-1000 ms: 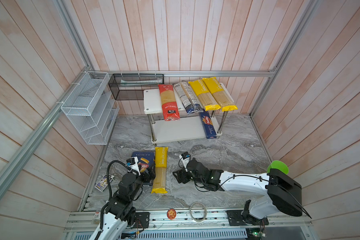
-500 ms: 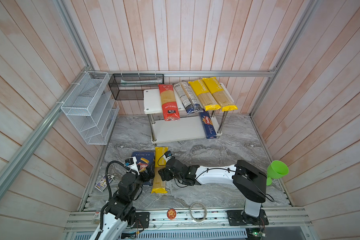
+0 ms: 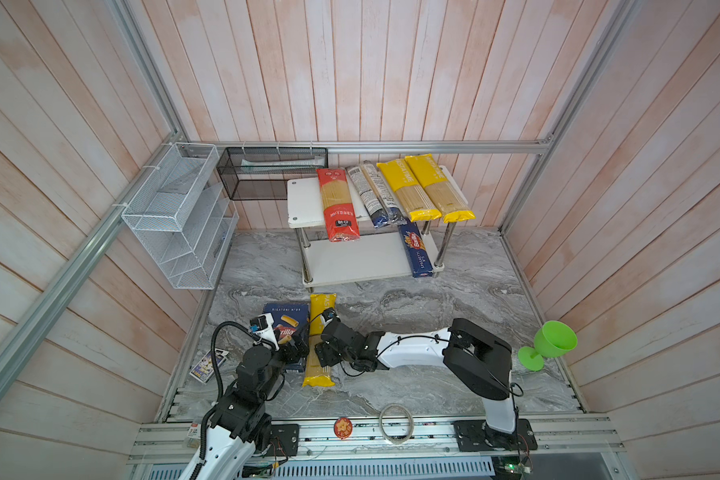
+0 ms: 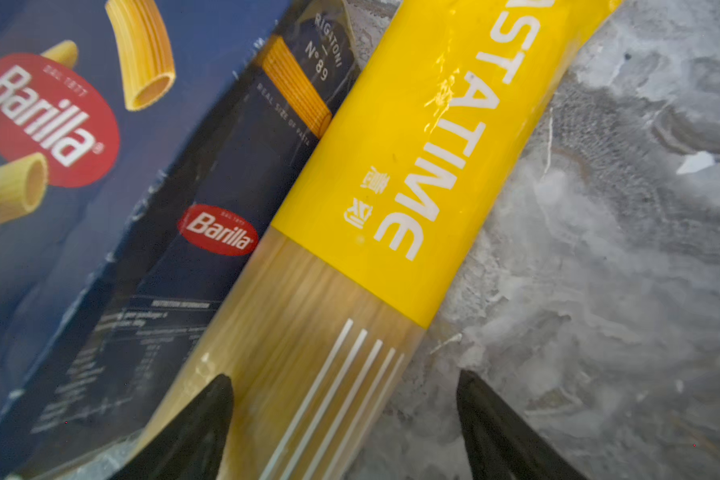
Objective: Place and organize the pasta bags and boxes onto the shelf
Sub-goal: 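Lower the open right gripper over the yellow Pastatime spaghetti bag, then close the right gripper on the yellow Pastatime bag and lift it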
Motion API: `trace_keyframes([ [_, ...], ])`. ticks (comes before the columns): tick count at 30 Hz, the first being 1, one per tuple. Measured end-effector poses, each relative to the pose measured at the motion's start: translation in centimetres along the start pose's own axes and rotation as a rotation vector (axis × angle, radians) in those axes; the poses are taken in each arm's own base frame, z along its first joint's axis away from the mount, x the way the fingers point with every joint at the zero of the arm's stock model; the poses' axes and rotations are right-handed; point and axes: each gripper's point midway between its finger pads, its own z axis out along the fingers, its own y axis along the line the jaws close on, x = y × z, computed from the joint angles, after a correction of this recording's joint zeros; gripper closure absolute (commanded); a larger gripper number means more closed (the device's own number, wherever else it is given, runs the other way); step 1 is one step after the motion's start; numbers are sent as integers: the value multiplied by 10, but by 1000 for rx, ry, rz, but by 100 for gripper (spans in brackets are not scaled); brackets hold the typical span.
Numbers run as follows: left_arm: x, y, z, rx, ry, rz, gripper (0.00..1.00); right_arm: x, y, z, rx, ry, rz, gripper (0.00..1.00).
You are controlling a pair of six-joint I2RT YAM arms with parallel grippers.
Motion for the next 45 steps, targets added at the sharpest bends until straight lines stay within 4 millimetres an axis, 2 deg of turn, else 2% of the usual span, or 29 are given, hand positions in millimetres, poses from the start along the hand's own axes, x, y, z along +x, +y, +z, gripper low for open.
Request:
trace_keyframes([
  [18,0,-1,0,3,1,0,0,7,-21,-2,84,6,3,15],
  [21,0,-1,0,3,1,0,0,11,-32,-9,95,7,18,15],
  [28,0,-1,0,4,2,0,0,19,-79,-33,151,12,76,15],
  [31,0,-1,0,6,3,0,0,22,-92,-45,163,14,66,15],
  [33,1,-1,0,7,3,1,0,22,-92,-51,156,18,49,15],
  [38,1,-2,0,10,5,1,0,11,-76,-63,74,-4,11,14],
  [40,1,-2,0,11,5,1,0,8,-69,-65,37,-9,-6,8],
  [45,2,-3,0,18,9,1,0,10,-58,-60,-13,13,-58,4],
])
